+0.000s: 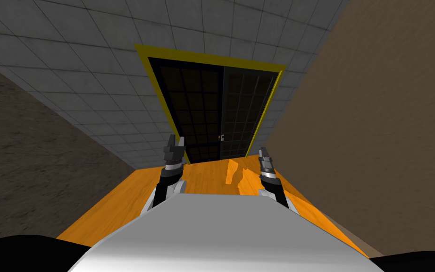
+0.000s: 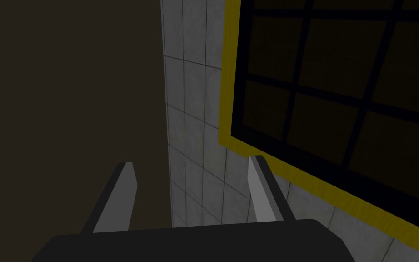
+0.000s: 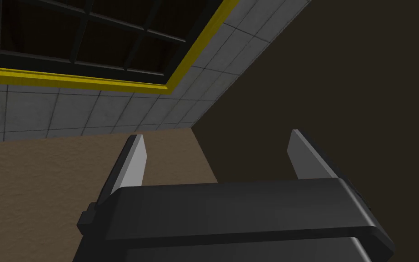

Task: Pull the door open

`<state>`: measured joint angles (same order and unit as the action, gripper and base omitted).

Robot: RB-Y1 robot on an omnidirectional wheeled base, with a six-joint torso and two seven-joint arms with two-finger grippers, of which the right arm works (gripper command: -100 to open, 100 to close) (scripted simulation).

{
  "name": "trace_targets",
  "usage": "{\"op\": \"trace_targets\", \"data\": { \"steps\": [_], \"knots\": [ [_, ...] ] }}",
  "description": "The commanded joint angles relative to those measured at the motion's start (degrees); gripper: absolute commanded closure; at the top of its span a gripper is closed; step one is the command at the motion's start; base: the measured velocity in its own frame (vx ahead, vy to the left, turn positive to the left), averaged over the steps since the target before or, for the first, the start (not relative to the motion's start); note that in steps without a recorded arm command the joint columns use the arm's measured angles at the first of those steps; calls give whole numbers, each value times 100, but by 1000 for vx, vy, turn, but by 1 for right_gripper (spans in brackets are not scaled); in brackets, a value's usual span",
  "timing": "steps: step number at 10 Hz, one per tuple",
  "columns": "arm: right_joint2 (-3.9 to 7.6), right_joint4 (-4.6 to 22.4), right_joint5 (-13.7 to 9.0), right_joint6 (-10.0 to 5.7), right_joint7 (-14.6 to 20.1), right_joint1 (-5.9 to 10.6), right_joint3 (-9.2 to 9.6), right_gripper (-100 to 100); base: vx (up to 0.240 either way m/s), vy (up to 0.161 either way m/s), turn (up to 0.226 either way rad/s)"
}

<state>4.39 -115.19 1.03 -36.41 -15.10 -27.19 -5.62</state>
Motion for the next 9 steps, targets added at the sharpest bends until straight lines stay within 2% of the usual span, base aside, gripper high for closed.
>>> {"op": "trace_targets", "data": {
  "steps": [1,9],
  "knots": [
    [29,164,61,-17,-151,49,-45,-100,106,27,27],
    [100,1215,431,-258,-962,319,-223,-100,99,22,30]
  ]
}}
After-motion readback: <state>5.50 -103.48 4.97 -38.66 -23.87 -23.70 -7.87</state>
